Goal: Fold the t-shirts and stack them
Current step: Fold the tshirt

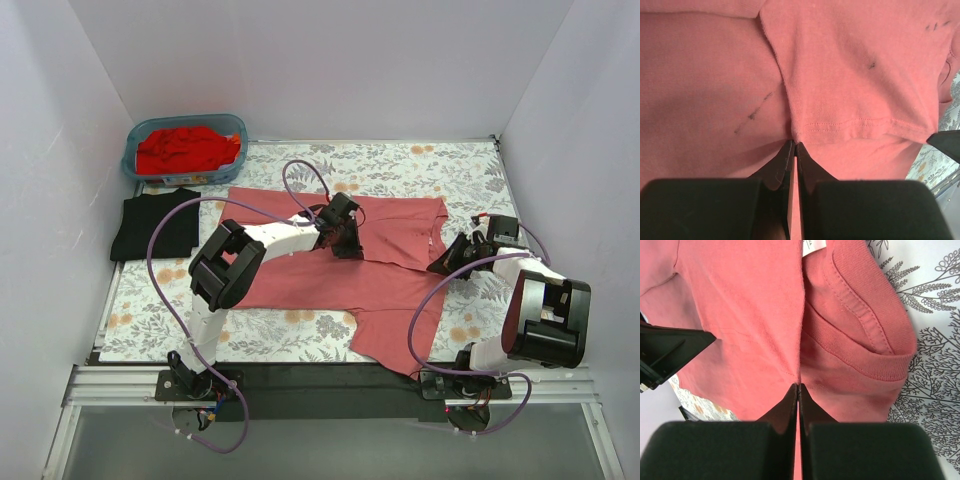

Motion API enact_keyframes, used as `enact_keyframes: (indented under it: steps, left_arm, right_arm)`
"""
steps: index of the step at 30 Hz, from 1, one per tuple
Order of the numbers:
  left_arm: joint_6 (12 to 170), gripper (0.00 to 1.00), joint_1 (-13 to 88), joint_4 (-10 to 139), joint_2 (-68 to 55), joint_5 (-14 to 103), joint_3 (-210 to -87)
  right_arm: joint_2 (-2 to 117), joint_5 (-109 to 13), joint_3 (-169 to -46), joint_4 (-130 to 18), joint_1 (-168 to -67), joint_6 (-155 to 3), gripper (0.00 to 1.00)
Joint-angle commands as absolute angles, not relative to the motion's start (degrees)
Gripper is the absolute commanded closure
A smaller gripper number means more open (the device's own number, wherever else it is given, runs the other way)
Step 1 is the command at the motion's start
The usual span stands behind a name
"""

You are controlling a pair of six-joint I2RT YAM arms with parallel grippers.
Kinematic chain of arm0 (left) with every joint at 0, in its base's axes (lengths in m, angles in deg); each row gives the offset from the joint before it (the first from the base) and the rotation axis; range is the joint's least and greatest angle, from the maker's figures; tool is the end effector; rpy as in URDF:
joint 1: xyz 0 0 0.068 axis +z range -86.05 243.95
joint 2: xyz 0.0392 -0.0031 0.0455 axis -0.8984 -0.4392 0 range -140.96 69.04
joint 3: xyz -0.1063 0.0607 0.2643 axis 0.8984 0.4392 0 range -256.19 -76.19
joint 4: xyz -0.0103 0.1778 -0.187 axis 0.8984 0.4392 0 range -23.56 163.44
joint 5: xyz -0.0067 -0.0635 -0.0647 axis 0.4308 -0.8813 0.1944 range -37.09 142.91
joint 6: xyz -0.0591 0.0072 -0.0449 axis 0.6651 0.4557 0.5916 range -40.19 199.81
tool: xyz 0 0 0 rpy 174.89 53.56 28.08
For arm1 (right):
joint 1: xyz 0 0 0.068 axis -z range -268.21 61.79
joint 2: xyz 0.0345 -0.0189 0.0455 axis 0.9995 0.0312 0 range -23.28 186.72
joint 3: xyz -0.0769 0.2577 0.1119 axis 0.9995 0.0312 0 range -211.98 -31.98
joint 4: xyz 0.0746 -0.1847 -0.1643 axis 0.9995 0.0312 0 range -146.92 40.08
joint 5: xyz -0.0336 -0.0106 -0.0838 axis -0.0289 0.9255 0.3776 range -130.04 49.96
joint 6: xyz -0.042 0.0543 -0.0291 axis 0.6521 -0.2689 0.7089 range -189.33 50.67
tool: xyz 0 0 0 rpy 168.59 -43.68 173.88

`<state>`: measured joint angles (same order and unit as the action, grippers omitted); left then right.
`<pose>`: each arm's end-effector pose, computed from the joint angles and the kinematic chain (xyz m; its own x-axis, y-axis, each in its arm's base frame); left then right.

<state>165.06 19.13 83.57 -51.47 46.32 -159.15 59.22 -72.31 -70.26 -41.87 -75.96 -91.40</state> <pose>0.3286 -0.3367 0.1465 -0.7926 -0.6081 0.0455 -0.5150 0.6276 -0.5839 0.2640 -0.0232 0.1595 -0.8112 0.5012 -0.3011 0.2349 0.7509 0.6172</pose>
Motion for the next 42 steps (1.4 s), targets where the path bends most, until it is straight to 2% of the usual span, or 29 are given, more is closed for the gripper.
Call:
enact_keyframes:
  steps: [1, 19, 22, 25, 26, 31, 33, 38, 42]
  left_arm:
    - [163.92, 1.00, 18.95, 85.60, -46.98, 47.63, -162.06]
    - [162.60, 1.00, 19.39, 91.93, -47.32, 47.11, -163.99]
    - [162.69, 1.00, 19.39, 92.63, -47.94, 47.72, -164.25]
    - [162.95, 0.87, 19.39, 93.42, -47.77, 49.04, -164.96]
    - [162.86, 0.76, 19.39, 93.69, -47.24, 49.74, -165.13]
    - [160.15, 0.47, 19.74, 94.48, -43.21, 56.84, -167.41]
    - [159.18, 0.45, 20.70, 94.39, -41.88, 58.96, -167.51]
    - [154.70, 0.46, 25.97, 93.34, -38.72, 65.29, -164.79]
    - [151.97, 0.48, 35.00, 91.58, -38.53, 65.91, -162.24]
  right_arm:
    - [57.84, -72.39, -72.15, -40.40, -75.73, -90.25, 0.99]
    - [58.19, -70.72, -71.45, -39.25, -75.73, -89.11, 0.98]
    - [59.24, -70.10, -71.09, -39.25, -75.82, -88.58, 0.88]
    - [59.34, -69.67, -71.62, -39.52, -75.91, -88.14, 0.76]
    - [59.07, -69.40, -71.97, -39.60, -75.82, -88.14, 0.69]
    - [57.14, -69.13, -76.00, -43.10, -75.91, -89.54, 0.61]
    - [57.57, -70.53, -76.98, -45.74, -76.34, -90.60, 0.60]
    - [62.57, -74.14, -81.28, -54.17, -79.33, -93.58, 0.62]
    - [68.99, -74.23, -83.40, -61.12, -81.53, -97.62, 0.62]
